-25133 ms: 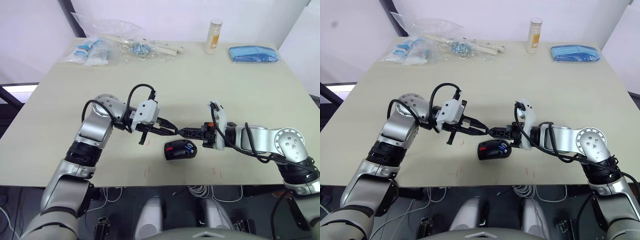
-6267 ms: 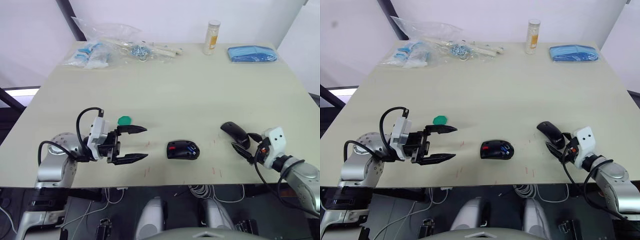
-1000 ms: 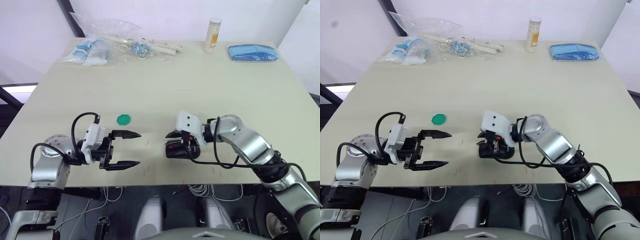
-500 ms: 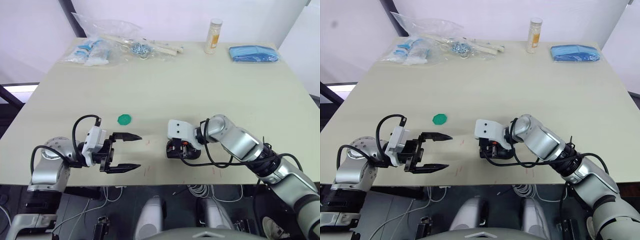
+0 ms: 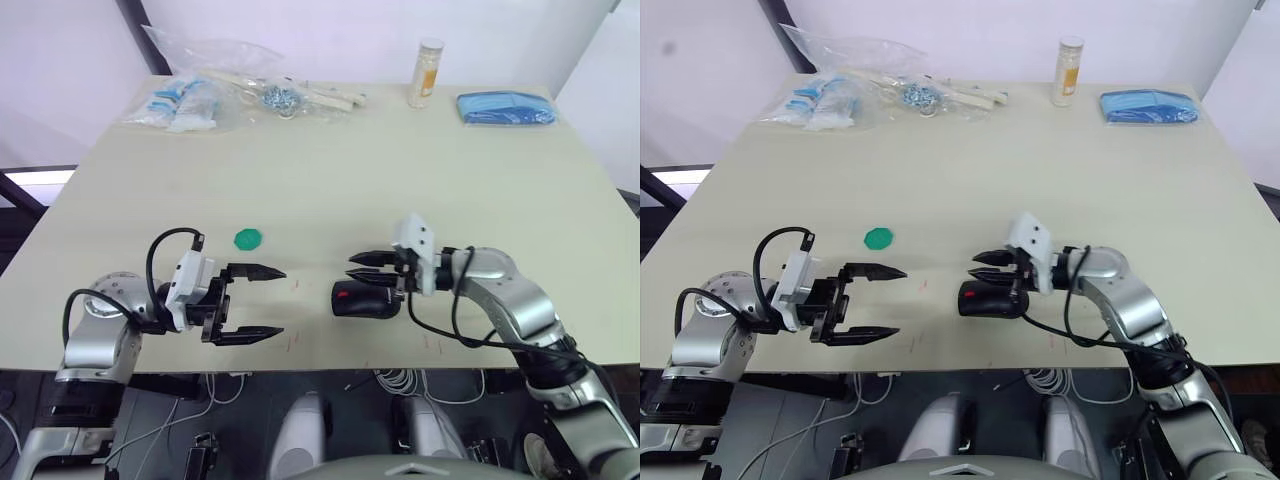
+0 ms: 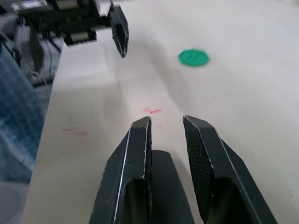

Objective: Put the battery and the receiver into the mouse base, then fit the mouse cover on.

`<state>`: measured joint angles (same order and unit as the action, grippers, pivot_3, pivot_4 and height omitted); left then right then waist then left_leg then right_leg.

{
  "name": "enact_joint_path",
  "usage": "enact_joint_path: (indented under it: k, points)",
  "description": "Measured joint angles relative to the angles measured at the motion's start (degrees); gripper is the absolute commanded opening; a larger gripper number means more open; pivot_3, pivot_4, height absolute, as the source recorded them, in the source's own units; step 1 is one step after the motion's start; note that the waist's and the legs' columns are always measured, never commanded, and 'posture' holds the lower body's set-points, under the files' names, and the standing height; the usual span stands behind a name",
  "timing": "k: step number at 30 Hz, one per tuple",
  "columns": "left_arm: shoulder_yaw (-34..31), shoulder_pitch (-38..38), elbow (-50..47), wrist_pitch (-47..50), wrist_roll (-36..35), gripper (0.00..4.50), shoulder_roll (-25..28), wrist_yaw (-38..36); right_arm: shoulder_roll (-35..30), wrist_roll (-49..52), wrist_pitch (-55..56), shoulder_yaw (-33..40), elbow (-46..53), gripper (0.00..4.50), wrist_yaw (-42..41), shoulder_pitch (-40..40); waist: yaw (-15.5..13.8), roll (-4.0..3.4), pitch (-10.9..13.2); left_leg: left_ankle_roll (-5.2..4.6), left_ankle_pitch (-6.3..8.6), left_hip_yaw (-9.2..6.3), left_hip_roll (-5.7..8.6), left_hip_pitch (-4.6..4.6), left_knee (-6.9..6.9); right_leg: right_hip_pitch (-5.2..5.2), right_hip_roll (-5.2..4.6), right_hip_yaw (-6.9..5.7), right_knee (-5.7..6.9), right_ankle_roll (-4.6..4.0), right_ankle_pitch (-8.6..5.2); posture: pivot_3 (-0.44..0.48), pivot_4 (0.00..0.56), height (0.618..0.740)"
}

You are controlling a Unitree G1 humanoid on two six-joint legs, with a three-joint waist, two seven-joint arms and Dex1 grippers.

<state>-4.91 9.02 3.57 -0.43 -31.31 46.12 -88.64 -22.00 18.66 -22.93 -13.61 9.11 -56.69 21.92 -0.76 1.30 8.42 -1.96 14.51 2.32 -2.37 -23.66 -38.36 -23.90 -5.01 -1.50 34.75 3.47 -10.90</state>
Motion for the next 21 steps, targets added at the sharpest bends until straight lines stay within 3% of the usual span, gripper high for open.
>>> enact_joint_path:
  k: [8,15,21]
  points:
    - [0.00,0.90,0.45,0.15,0.31,4.50,0.02,0.00,0.45,0.71,15.92,4.38,-7.17,1.13,-2.86,-9.59,0.17,0.06,-0.03,0.01,-0.01,0.02,-0.03,0.06,0.00,0.02,0.04,0.03,0.03,0.09,-0.05,0.000,0.150,0.740]
    - [0.00,1.70,0.56,1.12,0.31,4.50,0.50,-0.32,3.14,4.03,21.80,5.41,-12.23,1.13,-7.03,-10.28,0.13,0.04,-0.03,0.03,-0.02,0.03,-0.04,0.11,0.00,0.05,0.04,0.06,0.06,0.08,-0.05,0.000,0.150,0.740]
    - [-0.01,1.73,0.74,1.37,0.30,4.50,0.88,-0.46,3.72,1.16,27.00,3.67,-19.36,1.13,-8.21,-10.65,0.12,-0.05,0.03,0.03,-0.02,0.03,-0.03,0.14,0.00,0.06,0.03,0.06,0.03,0.00,-0.01,0.000,0.150,0.740]
